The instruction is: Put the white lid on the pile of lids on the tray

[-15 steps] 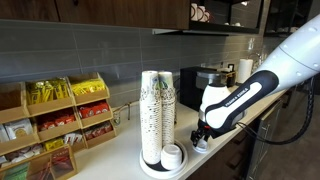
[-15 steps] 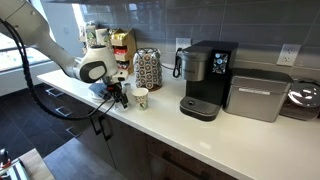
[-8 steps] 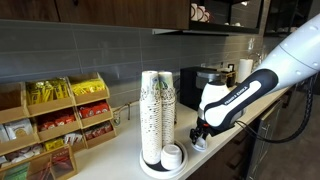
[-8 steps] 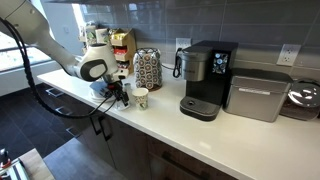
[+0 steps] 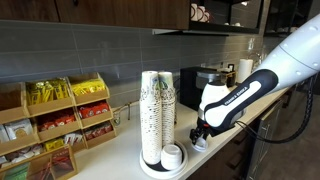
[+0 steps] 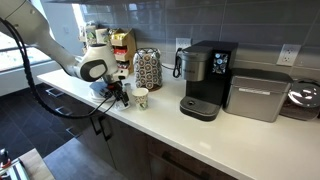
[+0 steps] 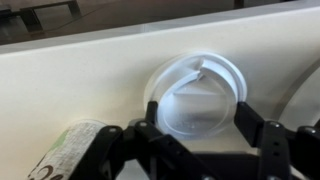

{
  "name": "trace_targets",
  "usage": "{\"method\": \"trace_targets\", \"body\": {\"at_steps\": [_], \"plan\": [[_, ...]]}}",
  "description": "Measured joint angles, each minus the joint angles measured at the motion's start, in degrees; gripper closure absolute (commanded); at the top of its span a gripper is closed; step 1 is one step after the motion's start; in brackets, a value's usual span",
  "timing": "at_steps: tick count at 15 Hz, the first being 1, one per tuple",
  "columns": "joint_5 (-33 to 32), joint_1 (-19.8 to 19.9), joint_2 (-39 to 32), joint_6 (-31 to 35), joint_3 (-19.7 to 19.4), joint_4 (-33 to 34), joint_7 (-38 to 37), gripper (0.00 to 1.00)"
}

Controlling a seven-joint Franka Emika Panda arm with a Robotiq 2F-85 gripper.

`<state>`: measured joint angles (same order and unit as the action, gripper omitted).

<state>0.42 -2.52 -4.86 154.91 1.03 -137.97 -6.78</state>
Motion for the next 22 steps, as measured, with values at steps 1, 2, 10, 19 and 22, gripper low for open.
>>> {"method": "trace_targets", "body": {"at_steps": [1,2,10,19,22], "plan": [[0.0,0.0,0.0,0.0,0.0,0.0,0.0,0.22],[0.0,0.0,0.0,0.0,0.0,0.0,0.0,0.22],[0.0,0.0,0.4,0.0,0.2,0.0,0.0,0.21],[0.1,-0.1,2.9,0.0,1.0,-0.6,0.1,0.19],[0.2,-0.3,4.1,0.0,1.4,-0.9,0.3,0.19]]}}
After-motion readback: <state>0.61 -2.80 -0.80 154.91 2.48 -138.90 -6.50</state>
